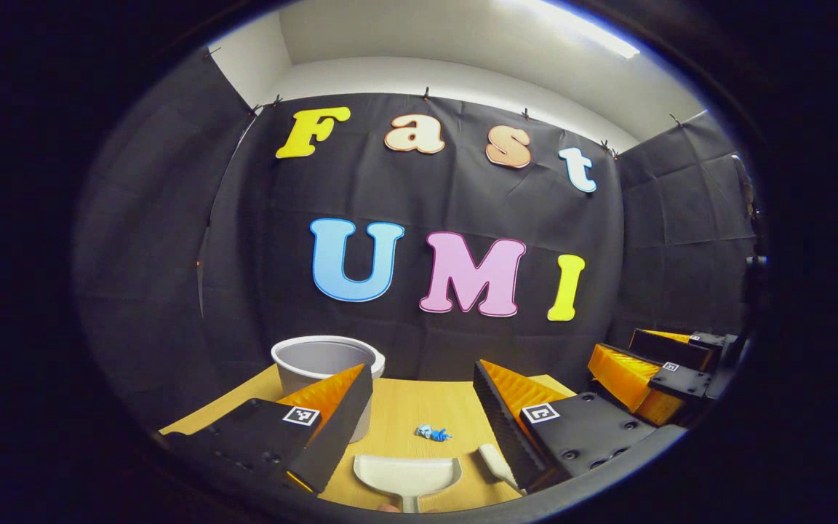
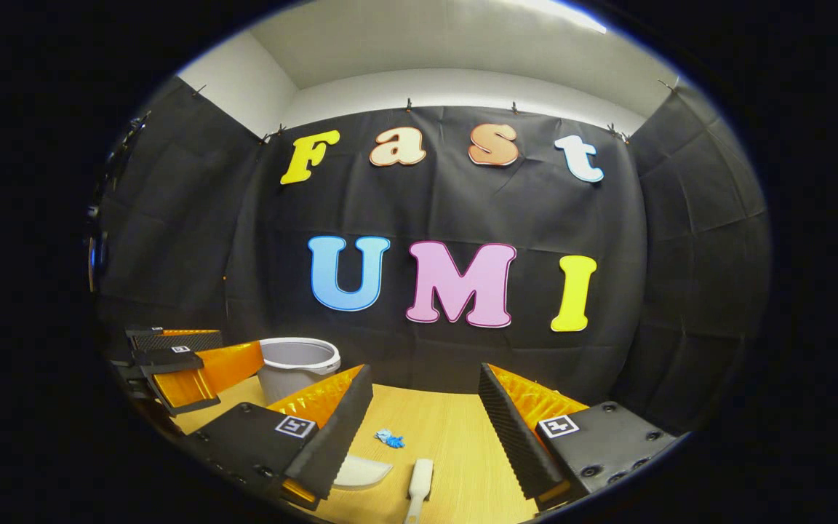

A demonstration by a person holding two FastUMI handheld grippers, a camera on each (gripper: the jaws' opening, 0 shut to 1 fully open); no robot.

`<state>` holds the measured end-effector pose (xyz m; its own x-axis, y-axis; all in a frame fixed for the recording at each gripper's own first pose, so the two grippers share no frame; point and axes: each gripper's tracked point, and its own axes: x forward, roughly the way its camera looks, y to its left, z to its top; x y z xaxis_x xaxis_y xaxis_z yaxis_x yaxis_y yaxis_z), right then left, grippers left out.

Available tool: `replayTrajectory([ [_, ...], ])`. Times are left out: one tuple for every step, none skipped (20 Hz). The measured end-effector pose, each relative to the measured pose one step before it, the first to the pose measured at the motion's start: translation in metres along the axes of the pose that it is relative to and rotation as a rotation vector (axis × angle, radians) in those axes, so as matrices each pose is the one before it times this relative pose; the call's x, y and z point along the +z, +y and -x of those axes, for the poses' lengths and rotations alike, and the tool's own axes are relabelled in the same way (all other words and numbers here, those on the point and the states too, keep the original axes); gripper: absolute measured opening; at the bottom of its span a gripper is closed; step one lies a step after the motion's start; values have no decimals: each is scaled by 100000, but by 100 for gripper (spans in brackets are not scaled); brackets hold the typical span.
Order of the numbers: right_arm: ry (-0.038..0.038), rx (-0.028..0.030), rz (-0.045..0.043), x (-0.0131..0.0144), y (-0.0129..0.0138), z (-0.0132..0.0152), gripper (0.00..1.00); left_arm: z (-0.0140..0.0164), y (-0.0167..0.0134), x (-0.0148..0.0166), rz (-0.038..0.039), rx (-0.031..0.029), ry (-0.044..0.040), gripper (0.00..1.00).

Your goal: Pick up the small broom and dustpan from the desktop, sweep the trash into the dustpan with the broom, and then empty the trash into the garbage bin.

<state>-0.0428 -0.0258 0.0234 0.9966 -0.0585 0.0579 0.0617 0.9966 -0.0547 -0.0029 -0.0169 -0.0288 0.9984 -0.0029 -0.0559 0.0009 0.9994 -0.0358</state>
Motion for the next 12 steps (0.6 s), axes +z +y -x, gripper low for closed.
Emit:
replayTrajectory([
  [-446,142,94,277,-105,-158,95,-117,-99,-269,-83,-339,915,83],
  [81,563,595,64,-60,-191,95,-243,-58,-30,-512,75,905,83],
  [193,675,1168,-49,-94,-268,88,-396,-22,-161,-801,154,548,83],
  [43,927,1514,-159,-197,-178,95,-266,-256,-25,-966,-483,642,83],
  [216,1204,1365,-174,-145,-285,95,-228,-458,-223,-150,-686,819,83],
  [359,1009,801,-315,-251,-462,95,-317,-393,-263,832,-810,1888,83],
  [660,1543,-250,-281,-162,-405,95,-460,-231,-641,761,37,2561,83],
  [585,1304,-847,-293,-242,-585,89,-387,-32,-503,218,979,2436,83],
  [220,630,-947,-200,-431,-416,88,-380,-114,-415,-428,790,2040,83],
  [216,918,-1204,-196,-525,-535,95,-336,-346,-238,-257,-241,2049,83],
  [648,824,-1186,-303,-468,-579,95,-408,-418,-548,-246,-741,2294,83],
  [515,813,-915,-431,-454,-495,95,-463,-284,-473,-631,-781,2363,83],
])
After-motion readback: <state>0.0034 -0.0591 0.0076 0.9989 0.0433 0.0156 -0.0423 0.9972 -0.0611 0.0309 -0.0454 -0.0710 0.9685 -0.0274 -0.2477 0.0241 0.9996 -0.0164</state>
